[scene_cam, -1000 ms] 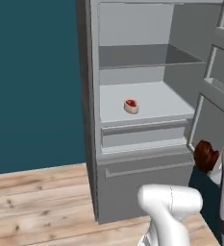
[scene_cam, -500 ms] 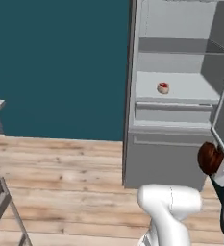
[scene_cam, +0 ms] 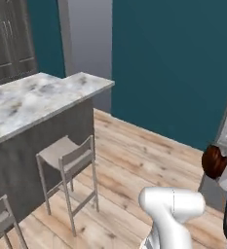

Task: Gather the garlic and bell pepper from the fridge and place them on a tray on the dining counter. Then gather the steaks from the fridge and place them on the other tray.

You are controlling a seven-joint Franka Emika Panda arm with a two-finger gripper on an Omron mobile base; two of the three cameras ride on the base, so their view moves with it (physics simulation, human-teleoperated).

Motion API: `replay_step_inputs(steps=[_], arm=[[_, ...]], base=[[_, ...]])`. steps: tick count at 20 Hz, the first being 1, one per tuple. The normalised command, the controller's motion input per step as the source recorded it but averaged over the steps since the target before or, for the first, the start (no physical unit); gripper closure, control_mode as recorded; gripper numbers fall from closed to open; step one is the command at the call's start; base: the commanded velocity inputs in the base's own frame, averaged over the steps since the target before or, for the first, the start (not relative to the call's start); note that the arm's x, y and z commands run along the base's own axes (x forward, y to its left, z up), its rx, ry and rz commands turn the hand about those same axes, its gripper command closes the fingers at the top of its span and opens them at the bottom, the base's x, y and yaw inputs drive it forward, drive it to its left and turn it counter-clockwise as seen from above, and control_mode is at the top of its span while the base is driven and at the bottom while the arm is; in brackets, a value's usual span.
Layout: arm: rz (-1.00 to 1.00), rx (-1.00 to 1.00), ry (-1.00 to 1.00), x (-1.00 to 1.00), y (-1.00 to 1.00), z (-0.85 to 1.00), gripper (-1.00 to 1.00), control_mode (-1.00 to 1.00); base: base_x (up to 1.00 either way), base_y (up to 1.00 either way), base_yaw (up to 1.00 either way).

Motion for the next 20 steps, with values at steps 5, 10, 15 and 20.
replay_step_inputs(steps=[5, 10, 15, 20], arm=[[0.00, 0.00, 0.00, 0.00, 0.00, 0.00, 1.00, 1.00], [0.00, 0.00, 0.00, 0.00, 0.00, 0.00, 1.00, 1.00], [0.00, 0.00, 0.00, 0.00, 0.00, 0.00, 1.00, 1.00], [0.00, 0.00, 0.00, 0.00, 0.00, 0.00, 1.00, 1.00]], base=[[-0.02, 0.73, 0.81], [0.00, 0.91, 0.67], [0.16, 0.99, 0.55], [0.40, 1.00, 0.44]])
